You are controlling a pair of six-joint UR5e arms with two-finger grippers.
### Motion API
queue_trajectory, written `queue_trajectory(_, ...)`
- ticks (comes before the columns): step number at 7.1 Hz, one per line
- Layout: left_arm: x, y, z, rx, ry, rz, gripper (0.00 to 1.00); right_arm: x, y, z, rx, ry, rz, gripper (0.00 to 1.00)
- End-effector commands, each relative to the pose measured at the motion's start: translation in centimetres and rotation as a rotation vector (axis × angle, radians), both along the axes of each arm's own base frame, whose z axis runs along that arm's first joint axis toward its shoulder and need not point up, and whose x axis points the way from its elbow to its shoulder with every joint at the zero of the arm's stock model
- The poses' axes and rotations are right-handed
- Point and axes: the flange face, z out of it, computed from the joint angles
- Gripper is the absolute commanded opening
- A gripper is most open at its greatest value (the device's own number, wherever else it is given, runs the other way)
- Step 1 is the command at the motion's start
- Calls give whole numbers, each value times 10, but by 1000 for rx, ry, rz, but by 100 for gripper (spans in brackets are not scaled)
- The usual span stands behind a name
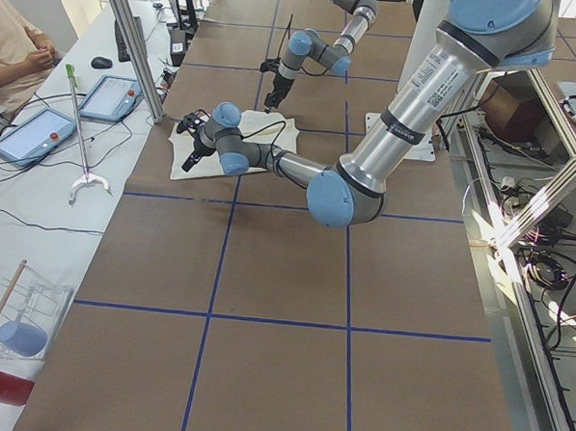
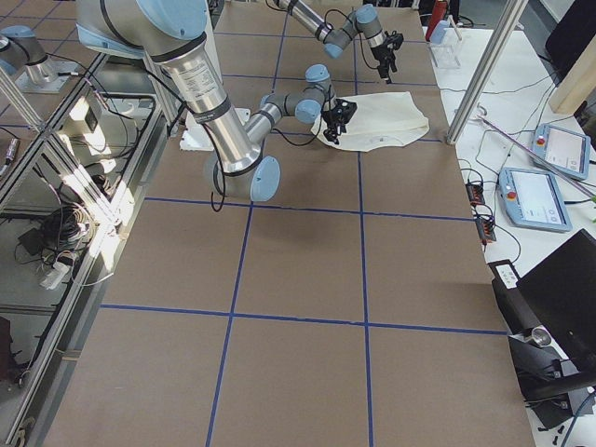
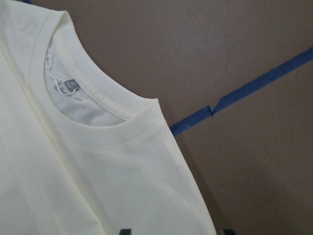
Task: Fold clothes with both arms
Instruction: 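Grasp the shirt side with the left gripper and fold it across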
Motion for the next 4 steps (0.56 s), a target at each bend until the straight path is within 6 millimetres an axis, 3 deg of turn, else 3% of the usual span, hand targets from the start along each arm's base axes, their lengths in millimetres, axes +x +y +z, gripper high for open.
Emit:
queue_trajectory(1,1,2,3,-3,0,1,100,-8,9,10,-14,47,-1,62)
queue_trajectory(4,0,4,9,-8,-6,3,100,-16,19,10,-5,50,-7,51)
